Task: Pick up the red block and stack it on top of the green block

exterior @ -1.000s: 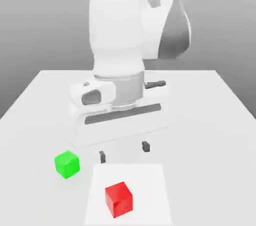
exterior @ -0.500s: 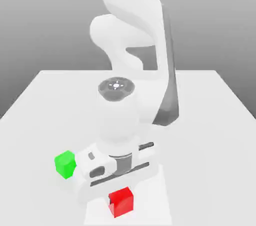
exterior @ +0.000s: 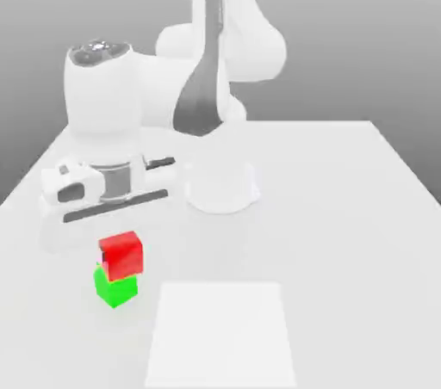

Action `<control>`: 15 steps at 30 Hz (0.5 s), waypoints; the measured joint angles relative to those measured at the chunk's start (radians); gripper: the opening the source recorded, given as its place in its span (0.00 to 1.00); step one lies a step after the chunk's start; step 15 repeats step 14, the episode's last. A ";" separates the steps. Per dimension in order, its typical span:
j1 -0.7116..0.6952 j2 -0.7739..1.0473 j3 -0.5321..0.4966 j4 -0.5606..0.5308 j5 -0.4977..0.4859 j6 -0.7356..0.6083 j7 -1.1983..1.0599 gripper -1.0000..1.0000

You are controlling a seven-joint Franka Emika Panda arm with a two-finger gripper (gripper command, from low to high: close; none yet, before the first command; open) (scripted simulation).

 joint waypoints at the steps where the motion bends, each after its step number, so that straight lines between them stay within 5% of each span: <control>1: -0.014 -0.024 -0.022 -0.025 -0.010 0.000 -0.045 0.00; 12: 0.014 0.200 -0.024 -0.040 0.219 0.229 -0.258 0.00; 13: 0.012 0.215 -0.019 -0.040 0.236 0.242 -0.270 1.00; 15: 0.012 0.215 -0.019 -0.040 0.236 0.242 -0.270 1.00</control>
